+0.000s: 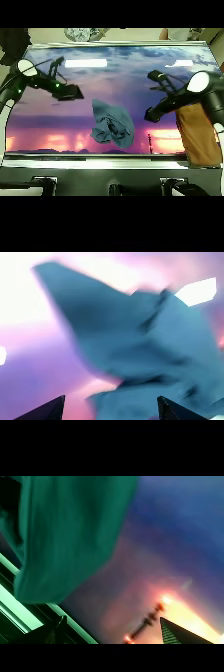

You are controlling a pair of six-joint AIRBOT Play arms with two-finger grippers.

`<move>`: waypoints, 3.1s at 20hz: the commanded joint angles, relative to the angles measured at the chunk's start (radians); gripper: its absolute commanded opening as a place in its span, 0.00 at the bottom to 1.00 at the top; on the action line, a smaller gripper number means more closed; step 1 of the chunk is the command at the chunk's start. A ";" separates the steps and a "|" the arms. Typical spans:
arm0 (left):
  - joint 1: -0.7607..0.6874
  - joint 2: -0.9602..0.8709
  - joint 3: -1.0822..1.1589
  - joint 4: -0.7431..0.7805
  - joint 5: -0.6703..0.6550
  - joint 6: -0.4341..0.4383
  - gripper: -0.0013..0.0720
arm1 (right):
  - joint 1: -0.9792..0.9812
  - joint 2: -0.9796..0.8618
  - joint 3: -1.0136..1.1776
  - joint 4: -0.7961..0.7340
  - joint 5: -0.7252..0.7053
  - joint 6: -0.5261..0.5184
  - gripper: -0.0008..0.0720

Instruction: Fold the shirts.

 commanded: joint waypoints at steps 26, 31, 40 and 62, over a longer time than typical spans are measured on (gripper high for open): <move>-0.234 -0.008 -0.563 -0.213 0.402 0.183 0.05 | 0.001 -0.047 -0.435 0.393 -0.296 -0.190 0.07; -0.233 0.267 -0.330 0.074 0.406 0.174 0.05 | -0.001 0.114 -0.241 0.312 -0.303 -0.238 0.07; -0.233 0.656 0.353 0.260 0.505 -0.006 0.05 | -0.001 0.554 0.399 0.170 -0.509 -0.108 0.07; -0.214 0.069 -0.259 0.369 0.381 -0.005 0.05 | 0.000 -0.174 -0.073 0.037 -0.504 0.050 0.07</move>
